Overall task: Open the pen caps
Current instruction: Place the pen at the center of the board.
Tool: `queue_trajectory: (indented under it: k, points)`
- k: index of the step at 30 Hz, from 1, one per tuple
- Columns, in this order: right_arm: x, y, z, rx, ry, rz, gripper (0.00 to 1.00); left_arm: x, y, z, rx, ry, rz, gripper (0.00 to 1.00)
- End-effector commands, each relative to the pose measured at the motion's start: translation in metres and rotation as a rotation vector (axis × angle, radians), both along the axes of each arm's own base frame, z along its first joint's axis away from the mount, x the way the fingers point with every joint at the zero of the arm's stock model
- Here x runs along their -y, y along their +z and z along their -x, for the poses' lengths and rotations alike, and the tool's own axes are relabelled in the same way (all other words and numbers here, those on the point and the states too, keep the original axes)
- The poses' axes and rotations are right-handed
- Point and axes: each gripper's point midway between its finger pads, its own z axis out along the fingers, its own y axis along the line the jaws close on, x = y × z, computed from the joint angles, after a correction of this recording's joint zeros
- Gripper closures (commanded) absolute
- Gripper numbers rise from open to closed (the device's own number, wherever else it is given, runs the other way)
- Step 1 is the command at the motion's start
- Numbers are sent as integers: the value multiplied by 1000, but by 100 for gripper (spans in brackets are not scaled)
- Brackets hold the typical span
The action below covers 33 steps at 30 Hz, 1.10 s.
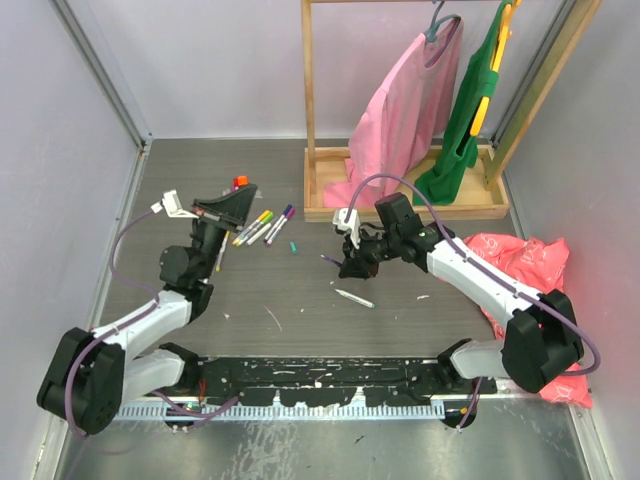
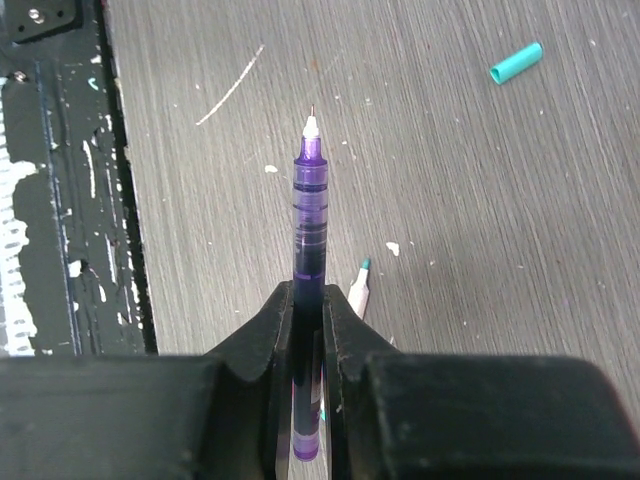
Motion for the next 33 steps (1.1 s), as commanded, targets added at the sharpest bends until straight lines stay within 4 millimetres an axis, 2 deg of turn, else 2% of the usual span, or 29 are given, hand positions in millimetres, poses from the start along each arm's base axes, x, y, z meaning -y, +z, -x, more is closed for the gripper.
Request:
queue_trajectory:
  k: [1,4,8,13,23,33]
  points:
    - [10,-9,-15,35,-62,60,99,-7,-15,7,-69,-13,-12,100]
    - [27,-14,-27,52,-128,93,99,-3,-48,15,-181,-44,-85,100]
    - [49,-22,-36,57,-200,141,99,-9,-89,27,-288,-41,-133,100]
    - [58,-40,-36,29,-217,193,98,-14,-120,38,-359,-41,-143,100]
    - [68,-55,-50,26,-278,272,97,3,-144,44,-415,-139,-224,100]
    - [69,-67,-54,-5,-302,305,96,14,-148,48,-425,-188,-245,100]
